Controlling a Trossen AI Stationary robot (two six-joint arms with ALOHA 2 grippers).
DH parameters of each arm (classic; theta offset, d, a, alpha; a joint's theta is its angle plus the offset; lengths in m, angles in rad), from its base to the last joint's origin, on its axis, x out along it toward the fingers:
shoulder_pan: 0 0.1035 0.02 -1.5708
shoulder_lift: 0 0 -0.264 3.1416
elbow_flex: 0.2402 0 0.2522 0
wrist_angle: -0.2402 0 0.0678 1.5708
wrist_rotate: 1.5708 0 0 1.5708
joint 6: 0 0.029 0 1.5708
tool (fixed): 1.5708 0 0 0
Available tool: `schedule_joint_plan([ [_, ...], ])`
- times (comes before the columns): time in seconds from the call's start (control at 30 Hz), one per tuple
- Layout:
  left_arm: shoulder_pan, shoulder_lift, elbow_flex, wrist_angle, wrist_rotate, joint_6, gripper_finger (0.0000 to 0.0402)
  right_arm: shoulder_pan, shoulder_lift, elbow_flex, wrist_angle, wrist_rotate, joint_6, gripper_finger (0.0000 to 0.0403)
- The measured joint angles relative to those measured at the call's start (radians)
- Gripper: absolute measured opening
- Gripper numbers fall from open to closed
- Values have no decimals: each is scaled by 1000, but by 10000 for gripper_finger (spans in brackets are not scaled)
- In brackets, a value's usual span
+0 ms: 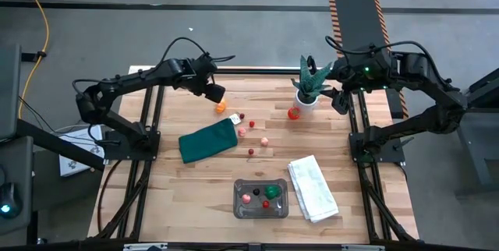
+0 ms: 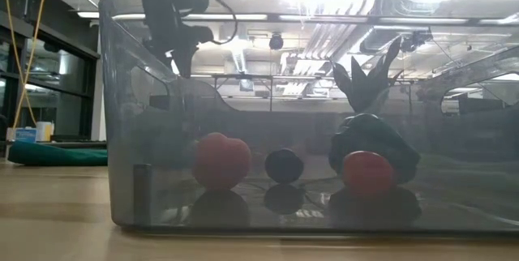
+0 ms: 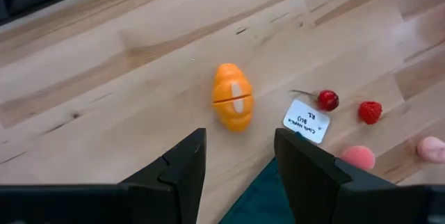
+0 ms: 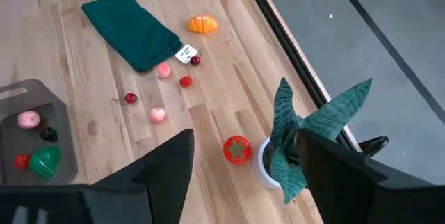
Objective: Pick and placing Produce into tupperware
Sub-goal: Put the orange croissant into the black bin
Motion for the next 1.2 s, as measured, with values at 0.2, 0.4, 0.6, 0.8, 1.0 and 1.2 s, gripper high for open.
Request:
schedule_joint_plan([
  [0.2,1,11,0,0,6,-33,159,0,0,0,7,0,-26,245],
  [0.4,1,11,0,-5,45,-24,167,0,0,0,12,-1,-51,245],
  [0.6,1,11,0,-7,40,-45,230,0,0,0,22,-2,-71,245],
  [0.8,1,51,0,-3,19,-100,274,0,0,0,36,-3,-80,245],
  [1.0,1,150,0,8,38,-119,266,0,0,0,37,-18,-78,245],
  [1.2,1,216,0,85,60,-120,243,0,0,0,37,-36,-66,245],
])
